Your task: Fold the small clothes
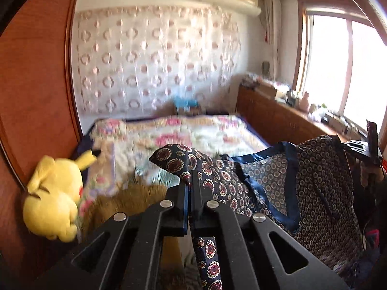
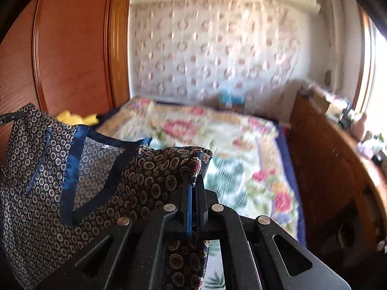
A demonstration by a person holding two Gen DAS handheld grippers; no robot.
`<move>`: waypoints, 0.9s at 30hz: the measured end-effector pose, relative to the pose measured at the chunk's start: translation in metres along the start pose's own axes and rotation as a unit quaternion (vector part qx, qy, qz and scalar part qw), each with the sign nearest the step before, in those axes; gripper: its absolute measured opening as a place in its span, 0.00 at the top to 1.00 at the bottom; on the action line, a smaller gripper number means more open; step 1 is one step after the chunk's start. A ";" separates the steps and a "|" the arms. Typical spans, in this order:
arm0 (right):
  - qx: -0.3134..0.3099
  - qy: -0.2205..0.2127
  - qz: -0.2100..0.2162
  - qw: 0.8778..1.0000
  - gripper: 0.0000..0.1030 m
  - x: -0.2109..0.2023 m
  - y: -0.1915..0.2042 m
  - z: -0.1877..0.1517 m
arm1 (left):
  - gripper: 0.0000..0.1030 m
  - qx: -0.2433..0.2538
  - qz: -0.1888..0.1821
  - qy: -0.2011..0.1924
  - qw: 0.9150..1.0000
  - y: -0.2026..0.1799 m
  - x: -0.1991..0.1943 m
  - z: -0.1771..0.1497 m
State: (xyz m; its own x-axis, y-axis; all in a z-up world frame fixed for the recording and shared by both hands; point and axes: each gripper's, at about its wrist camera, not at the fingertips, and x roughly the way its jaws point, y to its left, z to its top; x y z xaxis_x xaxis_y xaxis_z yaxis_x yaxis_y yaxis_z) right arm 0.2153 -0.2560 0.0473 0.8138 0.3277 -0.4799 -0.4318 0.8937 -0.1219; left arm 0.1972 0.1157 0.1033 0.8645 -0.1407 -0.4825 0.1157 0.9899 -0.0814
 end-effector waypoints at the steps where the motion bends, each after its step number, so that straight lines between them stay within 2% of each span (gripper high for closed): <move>1: -0.002 -0.009 -0.007 1.000 0.99 -0.007 0.001 0.010 | 0.99 0.003 0.006 -0.007 1.000 0.000 -0.001 0.008; 5: -0.005 -0.034 -0.045 0.998 0.99 -0.020 0.002 0.045 | 0.99 0.017 0.046 -0.039 0.998 0.004 0.001 0.045; 7: -0.009 -0.046 -0.081 0.996 0.99 -0.021 0.004 0.058 | 0.99 0.021 0.058 -0.043 0.997 0.007 0.008 0.053; 9: -0.006 -0.046 -0.109 0.993 0.99 -0.017 0.003 0.064 | 0.99 0.022 0.069 -0.035 0.997 0.010 0.019 0.056; 12: 0.012 -0.038 -0.123 0.992 0.99 -0.010 0.004 0.058 | 0.99 0.023 0.067 -0.030 0.997 0.009 0.027 0.044; 15: 0.004 -0.030 -0.117 0.993 0.99 -0.006 0.024 0.044 | 0.99 0.024 0.056 -0.022 0.998 0.005 0.025 0.024; 20: -0.010 -0.016 -0.093 0.995 0.99 -0.026 0.055 -0.003 | 0.99 0.027 0.036 0.000 0.999 -0.008 0.016 -0.024; 24: -0.009 -0.016 -0.070 0.997 0.99 -0.057 0.066 -0.050 | 0.99 0.028 0.013 -0.002 1.000 -0.022 -0.009 -0.064; 27: 0.018 -0.023 -0.056 0.998 0.99 -0.098 0.056 -0.089 | 0.99 0.024 0.001 -0.009 1.000 -0.026 -0.033 -0.092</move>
State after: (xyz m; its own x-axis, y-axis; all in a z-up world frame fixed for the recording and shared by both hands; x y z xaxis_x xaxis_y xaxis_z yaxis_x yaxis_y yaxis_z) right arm 0.0774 -0.2653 0.0103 0.8737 0.2374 -0.4245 -0.3228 0.9359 -0.1409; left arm 0.1202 0.0928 0.0411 0.8737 -0.1380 -0.4665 0.1364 0.9899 -0.0375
